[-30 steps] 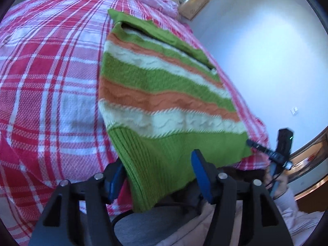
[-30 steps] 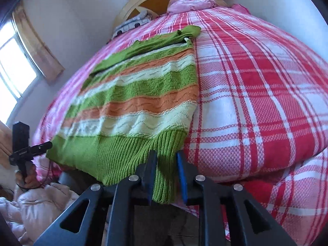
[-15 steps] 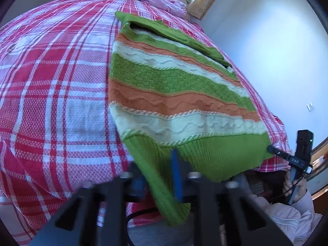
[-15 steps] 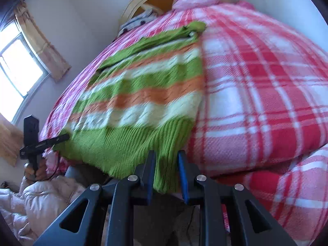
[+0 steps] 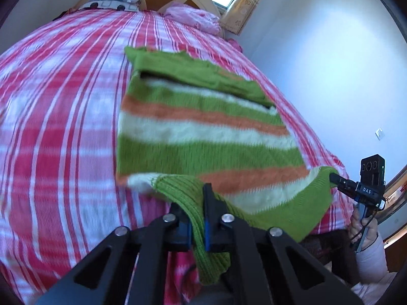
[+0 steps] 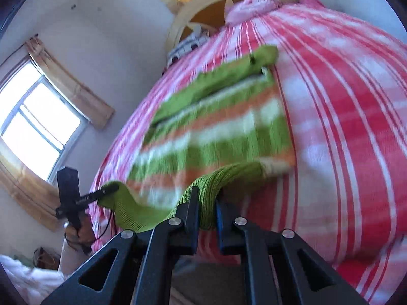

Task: Fold small clothes
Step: 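Lift the hem with both grippers and fold it toward the collar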

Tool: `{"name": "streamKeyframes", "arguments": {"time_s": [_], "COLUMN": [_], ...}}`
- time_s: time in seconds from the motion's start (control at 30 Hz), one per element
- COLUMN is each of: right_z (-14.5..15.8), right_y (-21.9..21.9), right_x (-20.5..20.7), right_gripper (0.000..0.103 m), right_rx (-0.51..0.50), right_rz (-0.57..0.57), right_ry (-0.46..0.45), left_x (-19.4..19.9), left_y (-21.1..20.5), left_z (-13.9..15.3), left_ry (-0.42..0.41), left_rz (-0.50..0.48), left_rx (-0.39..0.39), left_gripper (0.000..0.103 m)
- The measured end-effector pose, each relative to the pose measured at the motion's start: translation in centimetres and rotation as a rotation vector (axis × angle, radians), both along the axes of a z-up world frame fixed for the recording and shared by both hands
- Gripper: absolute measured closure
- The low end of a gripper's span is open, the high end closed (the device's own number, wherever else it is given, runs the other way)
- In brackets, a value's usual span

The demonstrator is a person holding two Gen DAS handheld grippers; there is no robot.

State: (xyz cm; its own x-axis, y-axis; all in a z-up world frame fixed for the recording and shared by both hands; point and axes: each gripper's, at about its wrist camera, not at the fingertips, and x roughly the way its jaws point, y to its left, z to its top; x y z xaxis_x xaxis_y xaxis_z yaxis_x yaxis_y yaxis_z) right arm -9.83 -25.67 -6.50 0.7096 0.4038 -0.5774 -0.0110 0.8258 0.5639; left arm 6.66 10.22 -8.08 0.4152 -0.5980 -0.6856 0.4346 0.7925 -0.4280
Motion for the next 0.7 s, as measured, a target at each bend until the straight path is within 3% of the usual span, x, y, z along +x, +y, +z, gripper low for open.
{"name": "streamKeyframes", "arguments": {"time_s": [0.3,0.53,0.7], "right_z": [0.9,-2.8,-4.6], "right_y": [-2.6,-3.8,-4.2], "right_x": [8.1,13.2,14.3], "right_gripper": [0.093,0.092,0.091], "right_rx": [-0.053,-0.050,0.000], "right_rz": [-0.116,-0.180,-0.206], "right_ry": [-0.033,0.039,0.068], "left_x": [8.0,12.1,13.4], "left_y": [-0.7,-1.8,-0.4], "left_z": [-0.5,-2.8,-2.9], "left_ry": [0.037,0.102,0.199], "left_rz": [0.067,0.081,0.014], "left_rx": [-0.001,0.051,-0.028], "left_gripper": [0.097,0.093,0.084]}}
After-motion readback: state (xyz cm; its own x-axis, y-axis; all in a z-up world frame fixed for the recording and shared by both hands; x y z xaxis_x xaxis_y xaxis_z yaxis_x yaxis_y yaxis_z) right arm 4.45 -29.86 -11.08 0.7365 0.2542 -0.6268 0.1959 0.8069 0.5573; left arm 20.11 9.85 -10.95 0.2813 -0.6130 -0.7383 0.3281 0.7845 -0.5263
